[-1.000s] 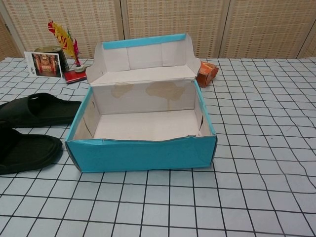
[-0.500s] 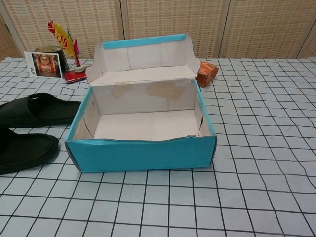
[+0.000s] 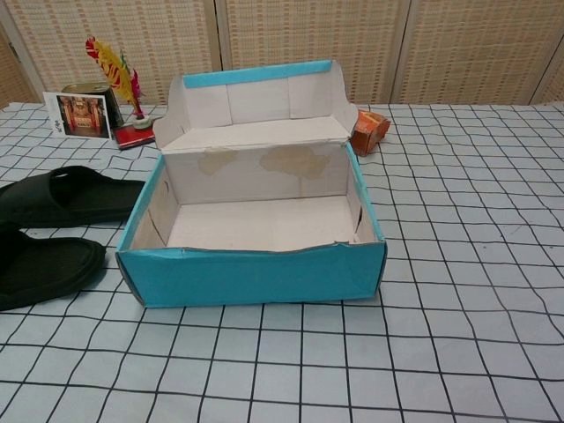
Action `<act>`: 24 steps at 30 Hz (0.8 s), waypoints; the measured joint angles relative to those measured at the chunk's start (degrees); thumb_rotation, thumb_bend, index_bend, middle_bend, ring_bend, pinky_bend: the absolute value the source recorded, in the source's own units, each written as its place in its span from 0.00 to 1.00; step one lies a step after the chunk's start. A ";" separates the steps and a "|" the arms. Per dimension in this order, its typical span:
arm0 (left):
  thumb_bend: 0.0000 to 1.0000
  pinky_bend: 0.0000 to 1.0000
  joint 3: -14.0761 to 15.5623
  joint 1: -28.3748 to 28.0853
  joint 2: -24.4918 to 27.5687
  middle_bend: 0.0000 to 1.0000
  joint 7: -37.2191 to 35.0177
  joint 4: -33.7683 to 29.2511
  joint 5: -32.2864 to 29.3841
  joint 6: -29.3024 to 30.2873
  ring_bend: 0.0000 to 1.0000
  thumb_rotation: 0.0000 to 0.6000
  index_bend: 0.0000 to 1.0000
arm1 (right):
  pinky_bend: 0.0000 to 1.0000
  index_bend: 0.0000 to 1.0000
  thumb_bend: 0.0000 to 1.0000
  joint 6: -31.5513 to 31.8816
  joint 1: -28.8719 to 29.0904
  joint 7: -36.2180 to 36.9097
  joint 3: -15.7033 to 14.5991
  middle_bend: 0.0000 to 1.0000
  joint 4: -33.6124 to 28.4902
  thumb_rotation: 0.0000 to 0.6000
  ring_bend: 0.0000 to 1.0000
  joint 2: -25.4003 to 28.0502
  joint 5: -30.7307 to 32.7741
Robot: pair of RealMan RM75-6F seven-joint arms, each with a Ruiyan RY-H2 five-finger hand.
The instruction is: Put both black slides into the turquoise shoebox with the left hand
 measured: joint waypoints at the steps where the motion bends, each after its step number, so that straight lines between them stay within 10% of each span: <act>1: 0.52 0.49 -0.15 0.12 -0.03 0.55 -0.14 0.07 0.24 0.66 0.65 1.00 0.20 | 0.00 0.00 0.18 -0.05 0.01 -0.04 -0.03 0.00 -0.01 1.00 0.00 -0.01 -0.03; 24: 0.64 0.59 -5.12 1.33 4.26 0.66 -7.63 -5.61 10.15 13.60 0.75 1.00 0.30 | 0.00 0.00 0.18 0.68 -0.32 -1.68 -0.20 0.00 -0.28 1.00 0.00 -0.59 -0.94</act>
